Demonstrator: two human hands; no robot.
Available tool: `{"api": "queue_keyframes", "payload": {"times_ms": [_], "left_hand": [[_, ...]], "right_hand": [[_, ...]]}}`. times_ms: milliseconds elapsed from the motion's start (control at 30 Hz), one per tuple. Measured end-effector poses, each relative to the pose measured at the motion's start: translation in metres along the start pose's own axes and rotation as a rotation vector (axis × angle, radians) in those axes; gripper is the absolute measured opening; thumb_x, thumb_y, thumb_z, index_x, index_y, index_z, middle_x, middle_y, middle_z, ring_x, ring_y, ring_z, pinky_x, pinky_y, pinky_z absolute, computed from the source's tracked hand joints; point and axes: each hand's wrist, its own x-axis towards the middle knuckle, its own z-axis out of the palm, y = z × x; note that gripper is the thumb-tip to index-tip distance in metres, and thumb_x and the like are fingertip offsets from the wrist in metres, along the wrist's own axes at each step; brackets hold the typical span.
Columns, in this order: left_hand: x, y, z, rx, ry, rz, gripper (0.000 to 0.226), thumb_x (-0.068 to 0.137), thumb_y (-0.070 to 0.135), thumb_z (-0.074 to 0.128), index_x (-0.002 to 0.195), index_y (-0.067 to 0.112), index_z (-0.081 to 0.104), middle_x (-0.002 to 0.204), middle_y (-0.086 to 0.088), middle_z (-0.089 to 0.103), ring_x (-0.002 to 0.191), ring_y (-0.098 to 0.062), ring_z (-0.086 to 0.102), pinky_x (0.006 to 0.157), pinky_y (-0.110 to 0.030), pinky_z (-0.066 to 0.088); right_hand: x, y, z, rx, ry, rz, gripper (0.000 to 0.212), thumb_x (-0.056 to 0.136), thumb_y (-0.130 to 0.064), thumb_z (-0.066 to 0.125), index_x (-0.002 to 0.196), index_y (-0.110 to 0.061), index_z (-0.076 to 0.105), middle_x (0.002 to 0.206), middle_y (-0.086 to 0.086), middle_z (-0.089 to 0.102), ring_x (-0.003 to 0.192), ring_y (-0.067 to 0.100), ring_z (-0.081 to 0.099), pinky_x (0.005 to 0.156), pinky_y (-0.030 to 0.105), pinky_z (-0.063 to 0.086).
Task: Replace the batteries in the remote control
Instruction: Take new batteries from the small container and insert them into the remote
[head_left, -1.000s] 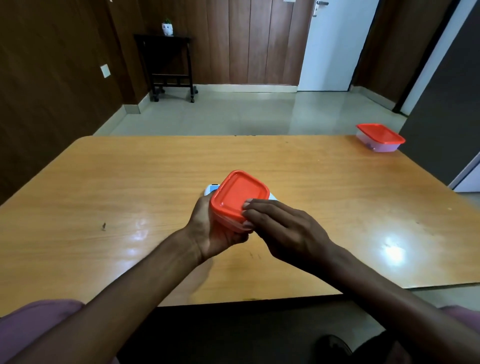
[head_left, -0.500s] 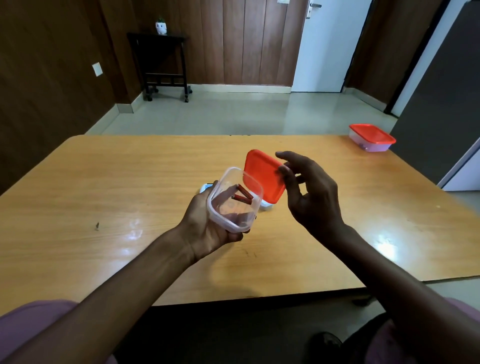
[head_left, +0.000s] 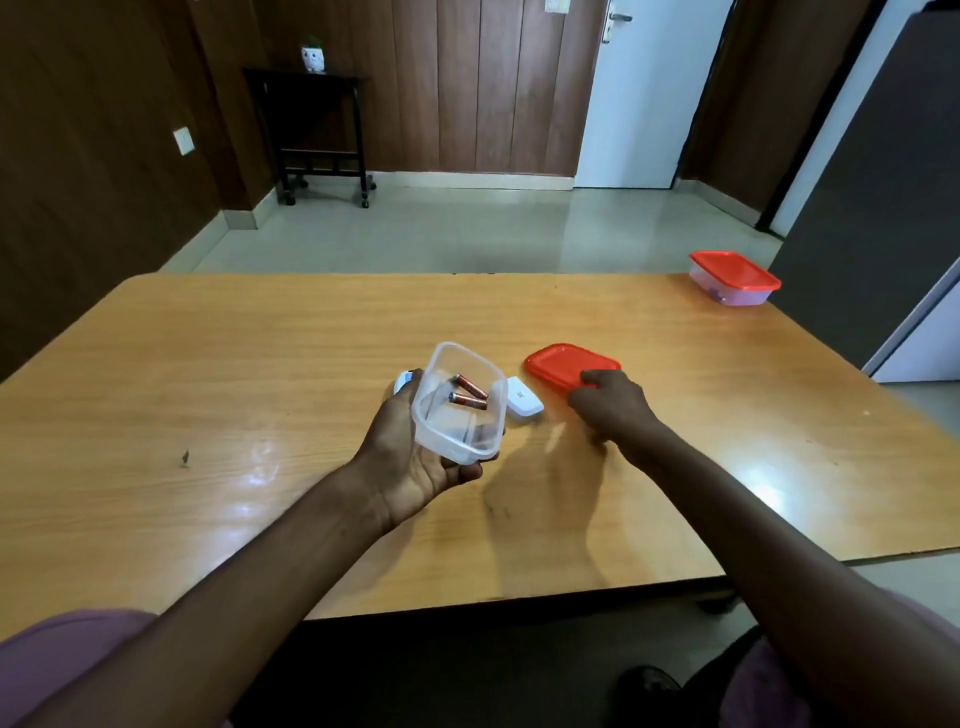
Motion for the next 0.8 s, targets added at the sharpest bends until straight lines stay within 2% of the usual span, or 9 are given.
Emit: {"api": "queue_keyframes", "payload": {"times_ms": [100, 200, 267, 333, 400, 500, 600, 700, 800], "left_hand": [[0.003, -0.004, 0.0, -0.002, 0.04, -0.017, 0.058, 0.087, 0.045, 0.054, 0.13, 0.006, 0.063, 0.117, -0.022, 0.065, 0.091, -0.036, 0.067, 0.065, -0.038, 0.048], [0.006, -0.008, 0.001, 0.022, 0.057, -0.022, 0.047, 0.104, 0.042, 0.04, 0.125, 0.009, 0.067, 0.112, -0.017, 0.073, 0.091, -0.035, 0.071, 0.069, -0.044, 0.059], [0.007, -0.01, 0.003, 0.039, 0.069, -0.006, 0.046, 0.106, 0.038, 0.037, 0.113, 0.013, 0.076, 0.112, -0.015, 0.075, 0.097, -0.036, 0.072, 0.082, -0.054, 0.057], [0.008, -0.013, 0.006, 0.018, 0.084, -0.001, 0.048, 0.107, 0.034, 0.036, 0.103, 0.017, 0.08, 0.113, -0.018, 0.075, 0.108, -0.04, 0.069, 0.093, -0.062, 0.049], [0.011, -0.015, 0.006, -0.042, 0.094, -0.043, 0.045, 0.107, 0.035, 0.035, 0.122, 0.012, 0.07, 0.122, -0.023, 0.07, 0.118, -0.044, 0.064, 0.095, -0.065, 0.048], [0.013, -0.021, 0.008, 0.006, 0.101, -0.117, 0.045, 0.108, 0.039, 0.033, 0.131, 0.012, 0.062, 0.125, -0.029, 0.067, 0.11, -0.045, 0.066, 0.092, -0.061, 0.052], [0.011, -0.029, 0.013, 0.17, 0.178, -0.129, 0.034, 0.107, 0.027, 0.041, 0.13, 0.009, 0.058, 0.116, -0.023, 0.071, 0.098, -0.038, 0.071, 0.08, -0.05, 0.06], [0.013, -0.037, 0.015, 0.337, 0.232, -0.055, 0.035, 0.101, 0.007, 0.051, 0.134, 0.018, 0.054, 0.108, -0.018, 0.071, 0.083, -0.033, 0.072, 0.08, -0.049, 0.062], [0.014, -0.046, 0.01, 0.605, 0.176, 0.006, 0.055, 0.085, 0.007, 0.075, 0.136, 0.02, 0.059, 0.124, -0.016, 0.065, 0.088, -0.026, 0.072, 0.082, -0.039, 0.063]], "right_hand": [[-0.001, 0.001, -0.002, -0.259, -0.135, 0.001, 0.032, 0.079, -0.018, 0.051, 0.102, -0.006, 0.071, 0.092, 0.014, 0.073, 0.075, 0.031, 0.07, 0.065, 0.035, 0.057], [0.0, -0.002, -0.003, -0.373, -0.02, -0.071, 0.034, 0.085, -0.021, 0.053, 0.113, -0.01, 0.07, 0.103, 0.01, 0.071, 0.091, 0.032, 0.069, 0.082, 0.036, 0.058], [-0.006, -0.009, 0.0, -0.219, 0.044, -0.182, 0.026, 0.09, -0.026, 0.056, 0.106, -0.014, 0.073, 0.097, 0.01, 0.071, 0.083, 0.028, 0.067, 0.07, 0.031, 0.054], [-0.018, -0.018, 0.003, 0.083, -0.096, -0.217, 0.028, 0.094, -0.032, 0.059, 0.096, -0.008, 0.073, 0.08, 0.011, 0.071, 0.061, 0.021, 0.062, 0.048, 0.026, 0.045], [-0.028, -0.022, 0.004, 0.266, -0.275, -0.179, 0.03, 0.095, -0.032, 0.064, 0.095, -0.004, 0.073, 0.072, 0.009, 0.069, 0.054, 0.02, 0.061, 0.041, 0.025, 0.041], [-0.032, -0.018, 0.001, 0.272, -0.353, -0.197, 0.017, 0.092, -0.015, 0.066, 0.089, 0.001, 0.073, 0.071, 0.014, 0.068, 0.056, 0.025, 0.064, 0.042, 0.029, 0.047], [-0.028, -0.012, -0.006, 0.125, -0.272, -0.165, 0.01, 0.087, -0.004, 0.065, 0.093, 0.001, 0.072, 0.072, 0.02, 0.07, 0.055, 0.032, 0.065, 0.045, 0.034, 0.055], [-0.022, -0.005, -0.011, -0.107, -0.202, -0.161, 0.026, 0.084, -0.002, 0.061, 0.107, -0.013, 0.064, 0.069, 0.018, 0.073, 0.051, 0.034, 0.07, 0.053, 0.04, 0.062], [-0.018, 0.003, -0.013, -0.279, -0.157, -0.204, 0.031, 0.084, -0.004, 0.061, 0.108, -0.023, 0.057, 0.067, 0.012, 0.072, 0.048, 0.029, 0.071, 0.057, 0.039, 0.063]]}}
